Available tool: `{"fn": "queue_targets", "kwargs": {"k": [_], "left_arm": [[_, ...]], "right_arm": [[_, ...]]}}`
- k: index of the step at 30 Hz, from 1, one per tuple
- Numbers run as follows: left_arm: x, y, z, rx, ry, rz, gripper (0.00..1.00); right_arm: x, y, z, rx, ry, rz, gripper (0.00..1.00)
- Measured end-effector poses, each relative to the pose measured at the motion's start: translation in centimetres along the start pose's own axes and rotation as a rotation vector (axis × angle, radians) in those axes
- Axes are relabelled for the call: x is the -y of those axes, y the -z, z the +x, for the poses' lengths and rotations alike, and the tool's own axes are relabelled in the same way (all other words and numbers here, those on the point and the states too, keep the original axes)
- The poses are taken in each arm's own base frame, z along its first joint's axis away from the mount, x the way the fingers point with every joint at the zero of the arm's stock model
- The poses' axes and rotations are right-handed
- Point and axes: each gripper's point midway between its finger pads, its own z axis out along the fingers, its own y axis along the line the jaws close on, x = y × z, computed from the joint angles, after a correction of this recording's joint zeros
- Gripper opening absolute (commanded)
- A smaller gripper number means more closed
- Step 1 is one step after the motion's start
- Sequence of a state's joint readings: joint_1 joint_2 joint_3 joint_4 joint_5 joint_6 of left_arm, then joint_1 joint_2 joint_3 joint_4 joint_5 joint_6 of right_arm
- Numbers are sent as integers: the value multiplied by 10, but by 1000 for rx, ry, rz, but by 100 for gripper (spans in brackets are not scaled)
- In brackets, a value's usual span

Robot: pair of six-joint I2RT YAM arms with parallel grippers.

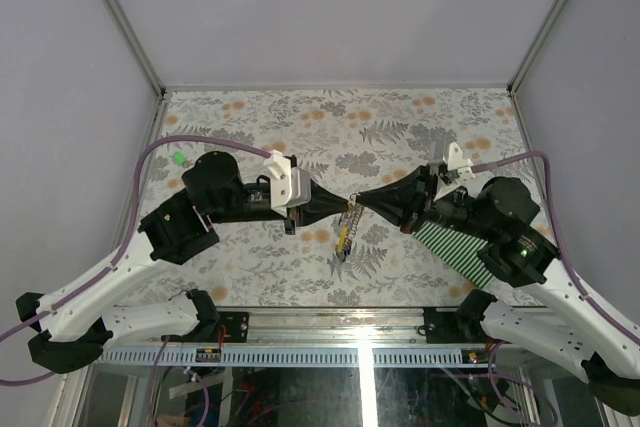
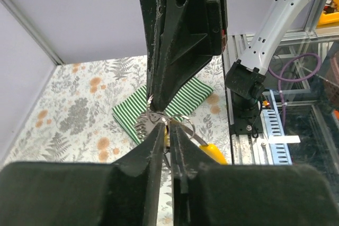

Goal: Put the keys on the keyring
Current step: Place the keyring at the center of the board.

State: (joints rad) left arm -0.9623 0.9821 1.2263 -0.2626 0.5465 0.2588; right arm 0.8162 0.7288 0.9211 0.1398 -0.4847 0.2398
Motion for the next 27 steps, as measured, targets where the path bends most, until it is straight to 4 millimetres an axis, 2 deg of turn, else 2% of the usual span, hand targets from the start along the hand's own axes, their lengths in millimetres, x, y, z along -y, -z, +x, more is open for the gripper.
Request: {"fn": "queue_targets", "kwargs": {"k": [6,17,23,27], "left_arm": [[-7,1,8,-28,8,-48,27],[-20,15,38,-56,113,-211,44],[-44,16,67,-107,237,-382,57],[-75,26,89,-144,326,-533,62]], "right_arm": [[13,0,19,-88,0,57,0],[33,15,45,-239,20,177,0],[44,30,69,-360,10,245,0],[48,43,87,-444,4,281,0]]}}
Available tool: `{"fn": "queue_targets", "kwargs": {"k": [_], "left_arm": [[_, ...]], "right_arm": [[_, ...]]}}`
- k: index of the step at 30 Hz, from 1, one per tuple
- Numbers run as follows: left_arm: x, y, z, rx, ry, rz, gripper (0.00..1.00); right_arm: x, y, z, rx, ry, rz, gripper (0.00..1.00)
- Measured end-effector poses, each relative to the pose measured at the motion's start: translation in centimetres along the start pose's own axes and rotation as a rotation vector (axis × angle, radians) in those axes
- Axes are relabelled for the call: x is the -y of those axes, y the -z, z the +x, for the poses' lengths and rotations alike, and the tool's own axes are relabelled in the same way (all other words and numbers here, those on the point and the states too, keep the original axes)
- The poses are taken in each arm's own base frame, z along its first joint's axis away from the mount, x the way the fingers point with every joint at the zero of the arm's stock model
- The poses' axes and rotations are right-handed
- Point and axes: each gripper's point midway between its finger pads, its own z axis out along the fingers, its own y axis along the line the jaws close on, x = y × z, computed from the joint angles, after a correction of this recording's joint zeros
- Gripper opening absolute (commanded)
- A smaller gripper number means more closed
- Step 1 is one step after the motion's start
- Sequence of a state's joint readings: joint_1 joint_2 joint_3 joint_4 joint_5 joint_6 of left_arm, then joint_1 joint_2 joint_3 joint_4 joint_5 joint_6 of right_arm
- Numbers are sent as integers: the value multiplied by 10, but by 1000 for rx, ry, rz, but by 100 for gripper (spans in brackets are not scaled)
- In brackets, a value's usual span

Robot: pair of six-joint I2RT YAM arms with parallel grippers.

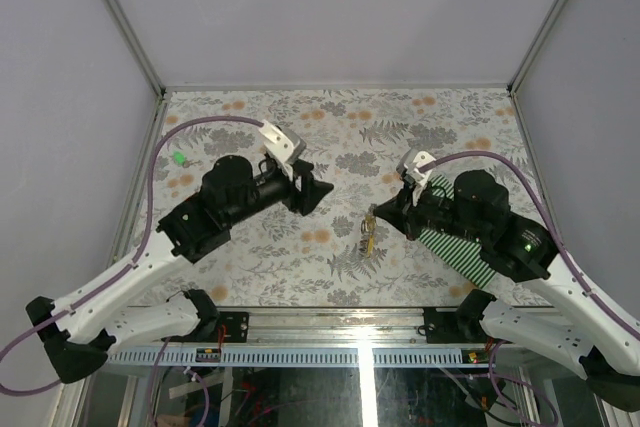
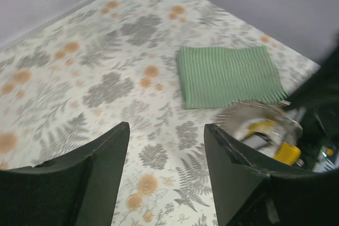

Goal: Put the keys on the keyring
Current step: Place the keyring at the center of the board.

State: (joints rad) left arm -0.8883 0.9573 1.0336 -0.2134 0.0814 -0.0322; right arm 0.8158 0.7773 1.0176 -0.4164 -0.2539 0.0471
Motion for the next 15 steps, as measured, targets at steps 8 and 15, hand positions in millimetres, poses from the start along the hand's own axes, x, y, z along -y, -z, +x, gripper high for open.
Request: {"fn": "queue_targets", "kwargs": {"k": [8,15], "left_arm": [[-103,7,32,-42,232,-320,73],[-136,28,60,-60,340,-450,79]], "right_arm": [[13,12,44,-209,4,72,0],[23,-16,70,-396,-13,73,0]]}}
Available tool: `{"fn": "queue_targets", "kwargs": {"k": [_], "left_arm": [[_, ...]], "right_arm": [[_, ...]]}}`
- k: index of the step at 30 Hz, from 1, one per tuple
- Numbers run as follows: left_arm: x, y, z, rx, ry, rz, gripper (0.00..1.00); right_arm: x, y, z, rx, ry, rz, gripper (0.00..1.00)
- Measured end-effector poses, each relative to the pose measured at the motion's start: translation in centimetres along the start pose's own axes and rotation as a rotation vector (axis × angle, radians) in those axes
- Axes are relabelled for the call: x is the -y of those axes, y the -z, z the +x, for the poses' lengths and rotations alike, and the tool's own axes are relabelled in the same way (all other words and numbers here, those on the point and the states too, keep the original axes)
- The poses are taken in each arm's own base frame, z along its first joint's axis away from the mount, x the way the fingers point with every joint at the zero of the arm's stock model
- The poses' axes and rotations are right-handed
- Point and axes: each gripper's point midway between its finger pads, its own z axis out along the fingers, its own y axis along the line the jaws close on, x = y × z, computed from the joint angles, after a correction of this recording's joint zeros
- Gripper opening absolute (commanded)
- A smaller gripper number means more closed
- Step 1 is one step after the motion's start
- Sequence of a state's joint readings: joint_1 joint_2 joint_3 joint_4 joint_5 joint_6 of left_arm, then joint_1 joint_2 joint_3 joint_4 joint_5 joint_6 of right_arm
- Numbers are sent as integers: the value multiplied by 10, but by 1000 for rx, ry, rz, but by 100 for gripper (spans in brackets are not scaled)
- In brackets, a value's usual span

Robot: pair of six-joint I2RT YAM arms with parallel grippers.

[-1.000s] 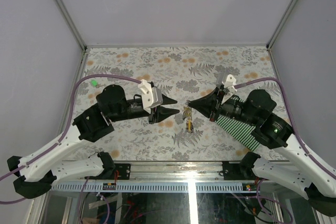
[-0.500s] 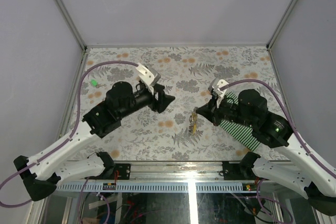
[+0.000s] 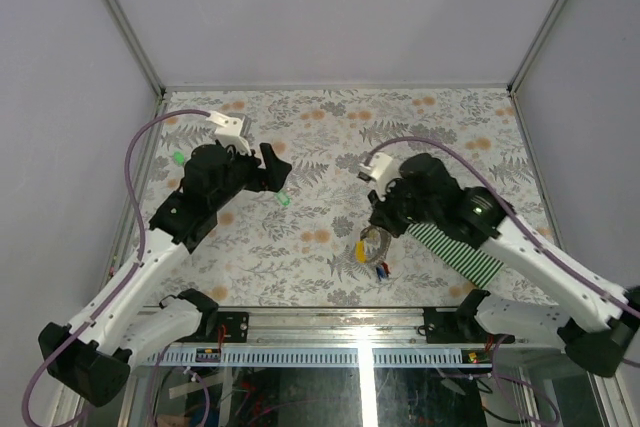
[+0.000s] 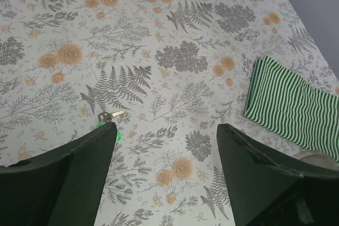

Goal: Put the keys on the keyring
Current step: Place the keyring at the center of the board.

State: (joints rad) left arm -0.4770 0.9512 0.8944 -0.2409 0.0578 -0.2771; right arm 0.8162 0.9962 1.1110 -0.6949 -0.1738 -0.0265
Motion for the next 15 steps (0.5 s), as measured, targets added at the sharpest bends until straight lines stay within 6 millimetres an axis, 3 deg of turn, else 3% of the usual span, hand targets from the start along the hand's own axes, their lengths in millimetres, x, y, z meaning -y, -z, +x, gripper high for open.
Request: {"fn": "queue_targets", "kwargs": {"k": [7,15], "left_arm": [[-6,20,-10,55,16,-31,79],[-18,30,1,43,20,-79,80]], "right_arm": [[-10,-83,29,-188,-15,-63,0],[-43,-151,9,-98,-14,-141,3]]}}
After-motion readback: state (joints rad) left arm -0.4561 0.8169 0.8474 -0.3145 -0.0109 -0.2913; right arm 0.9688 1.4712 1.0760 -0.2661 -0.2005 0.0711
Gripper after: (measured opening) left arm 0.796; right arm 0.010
